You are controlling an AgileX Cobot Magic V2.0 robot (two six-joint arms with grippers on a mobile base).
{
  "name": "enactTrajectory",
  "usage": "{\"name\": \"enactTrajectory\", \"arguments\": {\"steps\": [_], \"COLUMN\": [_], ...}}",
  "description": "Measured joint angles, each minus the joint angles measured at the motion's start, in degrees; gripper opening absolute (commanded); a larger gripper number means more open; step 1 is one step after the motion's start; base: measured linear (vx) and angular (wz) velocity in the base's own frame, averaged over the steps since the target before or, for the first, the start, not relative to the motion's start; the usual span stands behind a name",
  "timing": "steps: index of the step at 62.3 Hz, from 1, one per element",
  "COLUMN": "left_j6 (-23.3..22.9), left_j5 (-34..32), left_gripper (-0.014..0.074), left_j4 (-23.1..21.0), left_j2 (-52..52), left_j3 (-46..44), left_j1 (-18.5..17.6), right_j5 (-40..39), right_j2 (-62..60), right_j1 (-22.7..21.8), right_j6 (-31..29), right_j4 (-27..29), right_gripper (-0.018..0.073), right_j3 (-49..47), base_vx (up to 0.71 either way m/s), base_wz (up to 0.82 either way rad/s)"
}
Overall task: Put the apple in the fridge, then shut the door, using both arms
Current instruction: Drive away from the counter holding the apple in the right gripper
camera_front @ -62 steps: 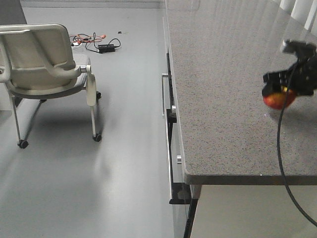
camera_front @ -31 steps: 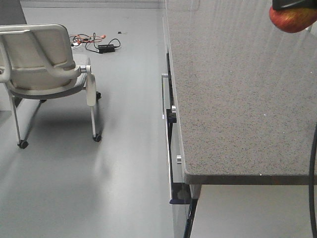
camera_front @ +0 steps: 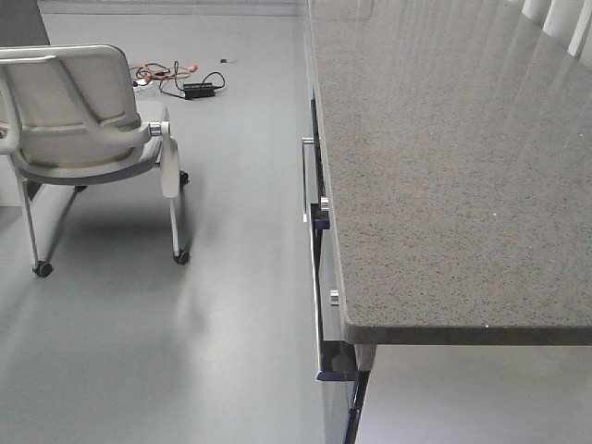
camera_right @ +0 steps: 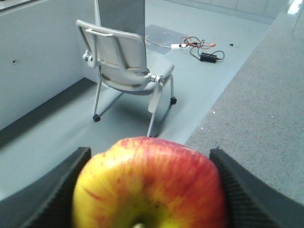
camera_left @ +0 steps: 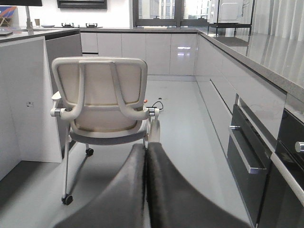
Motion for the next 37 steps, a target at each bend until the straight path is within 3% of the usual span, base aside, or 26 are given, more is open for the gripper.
{"name": "enactTrajectory", "arguments": {"steps": [37], "left_j6": [0.0], "left_j5": [0.0], "left_gripper": [-0.0006], "left_j4": [0.0], "left_j2": [0.0], "left_j3": [0.0], "left_j1": [0.0], "right_j5": [0.2], "right_j2": [-0.3], "right_j1": [0.0], "right_j6": [0.0], "right_j4": [0.0], "right_gripper": [0.0055], "right_j3": [0.0], "base_vx": [0.0], "base_wz": [0.0]}}
